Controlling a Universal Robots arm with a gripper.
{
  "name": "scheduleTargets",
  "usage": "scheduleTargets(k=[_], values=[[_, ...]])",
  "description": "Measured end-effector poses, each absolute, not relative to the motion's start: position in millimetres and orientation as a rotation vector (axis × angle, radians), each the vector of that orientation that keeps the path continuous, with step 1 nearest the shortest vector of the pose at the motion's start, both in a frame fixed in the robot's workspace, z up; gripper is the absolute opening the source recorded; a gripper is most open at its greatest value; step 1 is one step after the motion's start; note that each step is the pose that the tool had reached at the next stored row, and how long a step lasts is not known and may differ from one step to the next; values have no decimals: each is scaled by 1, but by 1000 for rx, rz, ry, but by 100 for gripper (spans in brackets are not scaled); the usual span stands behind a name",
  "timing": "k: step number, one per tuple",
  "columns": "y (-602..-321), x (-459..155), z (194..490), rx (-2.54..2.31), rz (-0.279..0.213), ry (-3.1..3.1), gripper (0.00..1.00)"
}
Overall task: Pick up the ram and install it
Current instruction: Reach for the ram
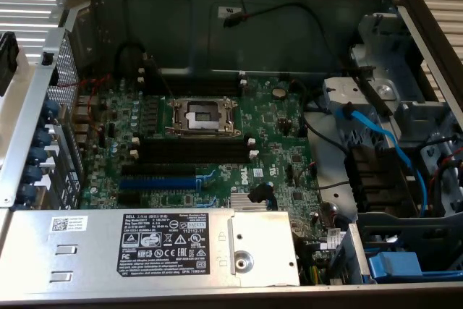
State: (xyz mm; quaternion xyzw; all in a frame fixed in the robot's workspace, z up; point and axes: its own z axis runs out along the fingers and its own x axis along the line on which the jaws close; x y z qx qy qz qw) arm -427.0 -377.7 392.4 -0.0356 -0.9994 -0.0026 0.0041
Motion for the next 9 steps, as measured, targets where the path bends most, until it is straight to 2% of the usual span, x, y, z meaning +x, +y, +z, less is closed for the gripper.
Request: scheduleTargets(k=[9], values=[[-378,-450,392,-111,-8,-3131,10]])
